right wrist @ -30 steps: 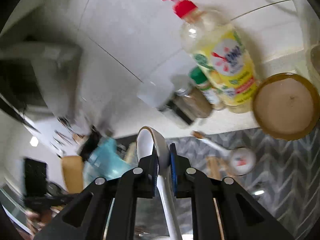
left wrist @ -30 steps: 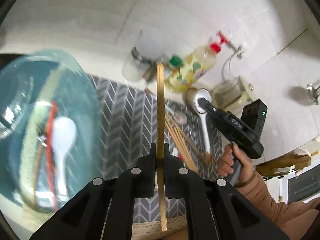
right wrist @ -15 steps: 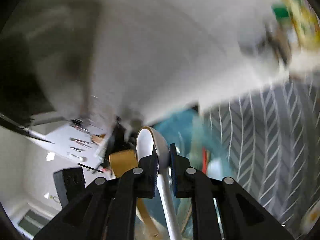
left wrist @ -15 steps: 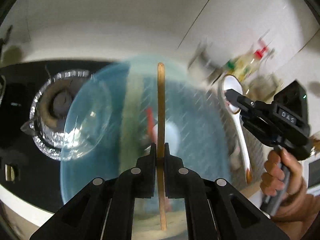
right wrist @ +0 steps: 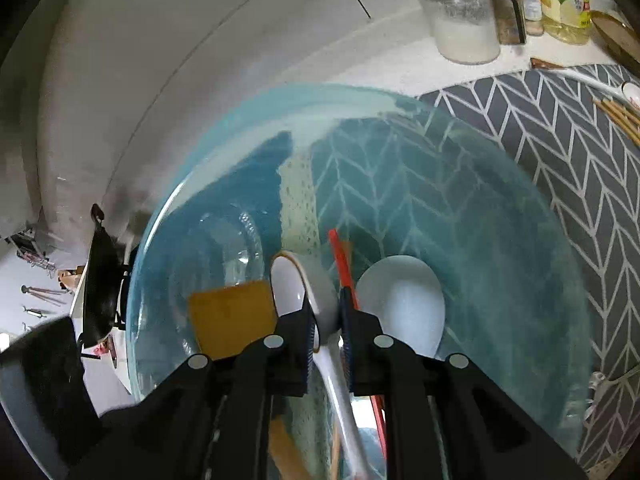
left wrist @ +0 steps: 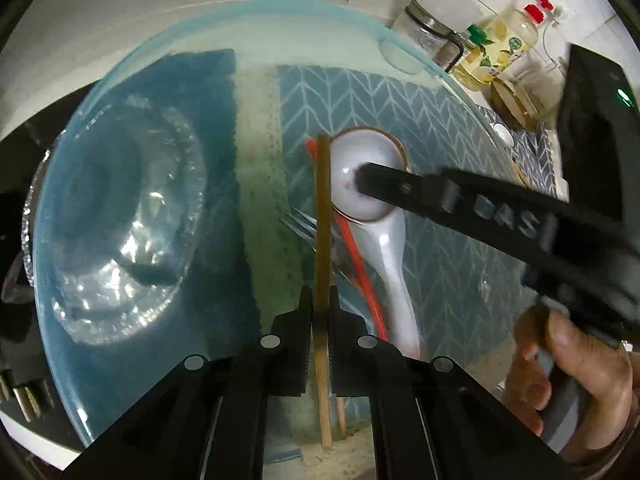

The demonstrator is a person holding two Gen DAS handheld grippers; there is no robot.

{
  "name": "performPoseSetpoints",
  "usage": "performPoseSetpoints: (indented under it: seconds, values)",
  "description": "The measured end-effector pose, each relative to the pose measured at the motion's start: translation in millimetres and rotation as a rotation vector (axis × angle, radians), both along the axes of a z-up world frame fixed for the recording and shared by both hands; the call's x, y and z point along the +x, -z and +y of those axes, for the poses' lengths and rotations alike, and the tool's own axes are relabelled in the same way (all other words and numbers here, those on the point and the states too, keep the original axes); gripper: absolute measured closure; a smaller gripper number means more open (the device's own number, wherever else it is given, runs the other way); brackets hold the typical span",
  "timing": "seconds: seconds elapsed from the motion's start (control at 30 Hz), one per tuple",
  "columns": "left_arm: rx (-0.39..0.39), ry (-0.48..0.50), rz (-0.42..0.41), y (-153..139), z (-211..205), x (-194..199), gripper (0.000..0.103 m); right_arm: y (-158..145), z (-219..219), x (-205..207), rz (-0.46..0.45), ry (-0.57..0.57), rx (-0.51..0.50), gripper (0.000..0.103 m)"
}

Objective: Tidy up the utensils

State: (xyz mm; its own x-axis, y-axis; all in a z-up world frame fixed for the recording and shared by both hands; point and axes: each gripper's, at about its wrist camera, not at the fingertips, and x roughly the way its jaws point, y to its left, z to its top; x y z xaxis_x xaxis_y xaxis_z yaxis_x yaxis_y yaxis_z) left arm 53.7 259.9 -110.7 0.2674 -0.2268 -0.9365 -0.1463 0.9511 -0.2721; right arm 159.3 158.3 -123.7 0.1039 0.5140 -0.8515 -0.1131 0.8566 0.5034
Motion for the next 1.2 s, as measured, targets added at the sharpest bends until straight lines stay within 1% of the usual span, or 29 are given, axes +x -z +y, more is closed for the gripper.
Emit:
performPoseSetpoints:
  seconds: [0.07,0.17,0.23,0.3,0.33,0.4,0.43,0.47,0.5,0.53,0.57,0.6,0.63,0.67,0.7,0.73,0.77,0.8,0.87,0.9,0.93,0.97,1.03,1.07,1.13,1.2]
  values:
    - [0.019,0.000,0.007,1,2,-3,0.095,2,3,1,0.018,0.009,-0.035,0.088]
    - [0.018,-0.009,0.008,1,0,-8,0.094,5,11,2,0.028,-0.008,-0.072,0.081]
    - [0.027,-0.023,0.017,0,1,-12,0.086,6,16,2,0.043,-0.027,-0.087,0.079]
    - [0.035,-0.043,0.003,-7,0,-15,0.069,0,11,6,0.031,-0.041,-0.073,0.079]
    - [0.048,-0.056,0.000,-12,0,-18,0.067,-3,10,7,0.022,-0.039,-0.060,0.079]
    - [0.071,-0.082,-0.026,-28,-1,-23,0.066,-19,5,10,-0.015,-0.048,-0.023,0.079]
    - [0.082,-0.097,-0.061,-45,-3,-26,0.066,-35,-1,12,-0.047,-0.057,0.004,0.079]
    - [0.084,-0.099,-0.086,-55,-4,-28,0.065,-46,-6,13,-0.075,-0.062,0.027,0.079]
    - [0.092,-0.100,-0.138,-77,-10,-31,0.063,-62,-13,15,-0.118,-0.069,0.050,0.079]
    - [0.101,-0.102,-0.176,-92,-16,-33,0.061,-85,-25,18,-0.176,-0.079,0.082,0.079]
    - [0.105,-0.101,-0.216,-108,-23,-35,0.056,-102,-37,20,-0.214,-0.088,0.113,0.079]
    - [0.108,-0.091,-0.264,-125,-35,-36,0.055,-119,-50,23,-0.253,-0.094,0.143,0.079]
    - [0.113,-0.081,-0.300,-138,-48,-34,0.055,-142,-72,26,-0.308,-0.098,0.193,0.078]
    - [0.115,-0.071,-0.330,-148,-59,-35,0.055,-158,-90,29,-0.353,-0.103,0.234,0.076]
    - [0.113,-0.056,-0.363,-158,-76,-33,0.051,-178,-118,32,-0.428,-0.108,0.259,0.068]
    - [0.110,-0.046,-0.383,-163,-91,-31,0.047,-189,-137,36,-0.480,-0.105,0.257,0.054]
    - [0.109,-0.035,-0.399,-165,-105,-28,0.042,-202,-164,38,-0.549,-0.098,0.252,0.048]
    - [0.111,-0.018,-0.417,-165,-123,-24,0.041,-210,-193,39,-0.617,-0.088,0.250,0.044]
    - [0.097,0.011,-0.410,-153,-156,-9,0.041,-214,-230,41,-0.694,-0.094,0.233,0.044]
    - [0.077,0.012,-0.390,-145,-171,0,0.041,-209,-256,43,-0.728,-0.099,0.183,0.044]
    - [0.037,0.019,-0.371,-132,-189,11,0.041,-205,-269,50,-0.732,-0.105,0.151,0.044]
    - [0.009,0.020,-0.356,-121,-204,19,0.041,-197,-284,55,-0.723,-0.117,0.120,0.044]
    - [-0.019,0.012,-0.340,-100,-225,35,0.041,-168,-311,62,-0.683,-0.145,0.052,0.044]
    - [-0.023,0.013,-0.334,-90,-237,43,0.041,-150,-323,65,-0.647,-0.170,0.020,0.044]
    - [0.020,0.041,-0.300,-55,-260,64,0.041,-120,-338,67,-0.585,-0.202,-0.022,0.044]
    - [0.073,0.084,-0.259,-25,-276,80,0.041,-88,-351,67,-0.517,-0.216,-0.020,0.044]
